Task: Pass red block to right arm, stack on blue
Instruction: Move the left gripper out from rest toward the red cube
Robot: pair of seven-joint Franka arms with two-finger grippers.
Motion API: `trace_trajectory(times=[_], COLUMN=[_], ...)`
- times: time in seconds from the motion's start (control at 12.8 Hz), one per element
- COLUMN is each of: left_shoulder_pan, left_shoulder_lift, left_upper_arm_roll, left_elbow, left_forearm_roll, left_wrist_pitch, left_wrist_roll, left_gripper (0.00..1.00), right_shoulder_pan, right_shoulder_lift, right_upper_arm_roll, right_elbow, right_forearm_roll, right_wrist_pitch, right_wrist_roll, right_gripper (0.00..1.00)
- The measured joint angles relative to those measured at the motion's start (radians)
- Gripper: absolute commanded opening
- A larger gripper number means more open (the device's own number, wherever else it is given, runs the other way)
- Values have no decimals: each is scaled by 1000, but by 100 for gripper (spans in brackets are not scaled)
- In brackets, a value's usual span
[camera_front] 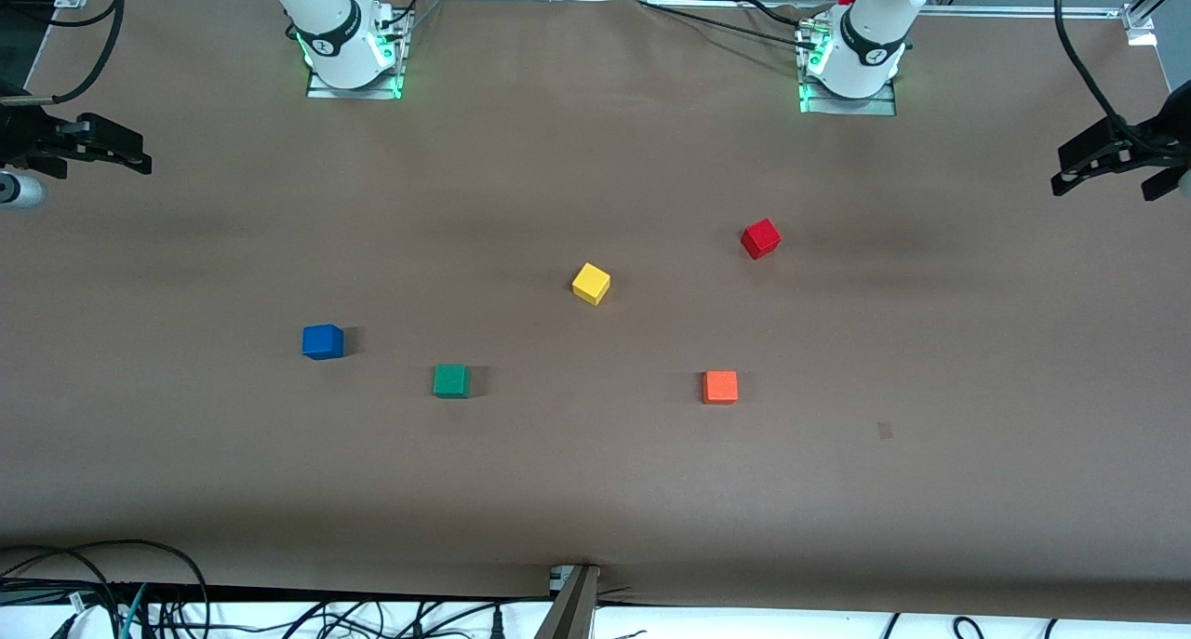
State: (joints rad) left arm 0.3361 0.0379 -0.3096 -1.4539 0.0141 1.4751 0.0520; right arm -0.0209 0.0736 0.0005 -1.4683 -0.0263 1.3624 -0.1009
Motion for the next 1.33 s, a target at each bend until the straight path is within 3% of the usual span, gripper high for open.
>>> trace_trajectory(times=[0.94, 1.33], left_shoulder_pan=[35, 34], left_shoulder_lift=[26, -47], left_upper_arm_roll=[-2, -58], left_elbow=[-15, -150], left_forearm_roll=[-51, -109], left_wrist_pitch=[-101, 13], left_wrist_roll=[-69, -100], left_gripper=[100, 100], right_shoulder_pan=[0, 0], right_shoulder_lift=[0, 0], right_upper_arm_roll=[0, 0], right_elbow=[0, 0], right_forearm_roll=[0, 0], right_wrist_pitch=[0, 0], right_wrist_roll=[-3, -3], right_gripper=[100, 100])
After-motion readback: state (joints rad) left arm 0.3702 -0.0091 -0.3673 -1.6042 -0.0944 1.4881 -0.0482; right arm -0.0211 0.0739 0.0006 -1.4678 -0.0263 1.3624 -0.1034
